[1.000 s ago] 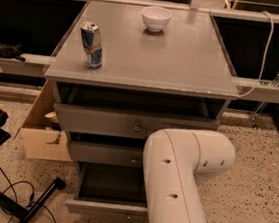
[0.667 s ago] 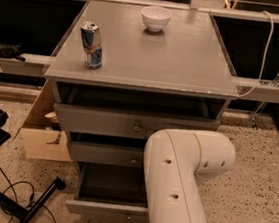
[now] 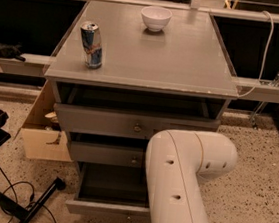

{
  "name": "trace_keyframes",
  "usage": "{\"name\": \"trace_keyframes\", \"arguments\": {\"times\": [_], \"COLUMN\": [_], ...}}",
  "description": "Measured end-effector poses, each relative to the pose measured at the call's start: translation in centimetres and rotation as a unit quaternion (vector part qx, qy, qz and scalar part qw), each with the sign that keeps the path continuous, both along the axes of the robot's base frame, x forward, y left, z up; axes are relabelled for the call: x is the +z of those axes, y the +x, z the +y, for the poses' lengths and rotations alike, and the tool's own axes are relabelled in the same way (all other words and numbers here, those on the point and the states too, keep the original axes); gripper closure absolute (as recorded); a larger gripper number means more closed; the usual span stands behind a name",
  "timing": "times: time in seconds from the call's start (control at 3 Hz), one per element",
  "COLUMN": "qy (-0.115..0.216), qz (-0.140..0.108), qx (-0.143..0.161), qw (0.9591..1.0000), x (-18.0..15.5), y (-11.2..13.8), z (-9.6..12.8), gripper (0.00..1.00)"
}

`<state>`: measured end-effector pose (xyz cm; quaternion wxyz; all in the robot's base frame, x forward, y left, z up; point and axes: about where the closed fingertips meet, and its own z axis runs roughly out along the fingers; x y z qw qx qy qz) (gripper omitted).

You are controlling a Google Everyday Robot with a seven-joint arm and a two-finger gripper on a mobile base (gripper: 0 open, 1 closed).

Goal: Open bottom drawer

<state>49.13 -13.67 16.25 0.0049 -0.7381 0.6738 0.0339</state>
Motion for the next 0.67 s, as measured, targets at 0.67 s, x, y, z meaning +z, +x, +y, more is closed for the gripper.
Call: {"name": "trace_keyframes", "arguments": {"times": [0.67], "qy": [0.008], "qz": [0.014], "qx": [-0.007], "qw": [0.9998], "x": [0.45], "y": [-0.07], "z": [0.0], "gripper": [1.0]}}
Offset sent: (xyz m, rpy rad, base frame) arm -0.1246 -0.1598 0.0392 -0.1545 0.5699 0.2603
